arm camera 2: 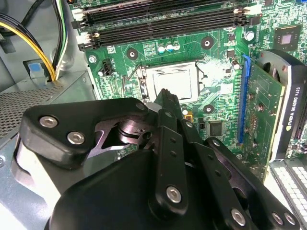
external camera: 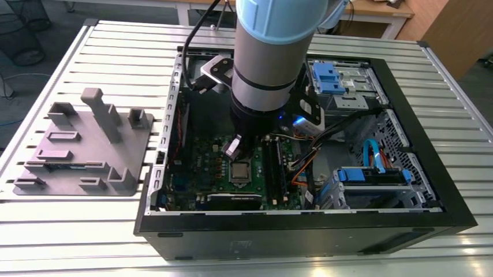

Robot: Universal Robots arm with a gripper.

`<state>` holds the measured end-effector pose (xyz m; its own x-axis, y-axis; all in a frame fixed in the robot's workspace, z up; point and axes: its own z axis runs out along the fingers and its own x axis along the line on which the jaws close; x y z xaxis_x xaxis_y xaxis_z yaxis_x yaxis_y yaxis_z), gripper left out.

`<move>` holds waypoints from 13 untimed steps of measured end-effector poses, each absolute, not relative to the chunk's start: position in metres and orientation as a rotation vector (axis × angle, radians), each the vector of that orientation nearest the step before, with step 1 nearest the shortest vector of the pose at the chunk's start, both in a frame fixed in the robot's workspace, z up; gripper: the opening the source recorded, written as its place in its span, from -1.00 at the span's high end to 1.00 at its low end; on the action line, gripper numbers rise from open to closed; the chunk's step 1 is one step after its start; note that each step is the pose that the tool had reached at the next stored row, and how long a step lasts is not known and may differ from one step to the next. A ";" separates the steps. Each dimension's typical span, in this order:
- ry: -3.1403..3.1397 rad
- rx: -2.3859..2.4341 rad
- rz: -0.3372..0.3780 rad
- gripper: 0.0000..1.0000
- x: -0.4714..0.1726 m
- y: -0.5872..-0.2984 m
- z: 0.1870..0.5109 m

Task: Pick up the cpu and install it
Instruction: 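Install the first cpu locking lever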

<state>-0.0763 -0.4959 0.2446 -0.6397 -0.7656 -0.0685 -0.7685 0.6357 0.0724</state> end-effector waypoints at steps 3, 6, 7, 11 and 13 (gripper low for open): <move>2.813 -1.319 0.147 0.79 -0.077 -0.496 0.245; 2.813 -1.319 0.147 0.79 -0.077 -0.496 0.245; 2.813 -1.319 0.147 0.79 -0.077 -0.496 0.245; 2.813 -1.319 0.147 0.79 -0.077 -0.496 0.248; 2.813 -1.319 0.147 0.79 -0.077 -0.496 0.252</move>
<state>-0.0768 -0.4959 0.2525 -0.6397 -0.7655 -0.0684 -0.7685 0.6357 0.0724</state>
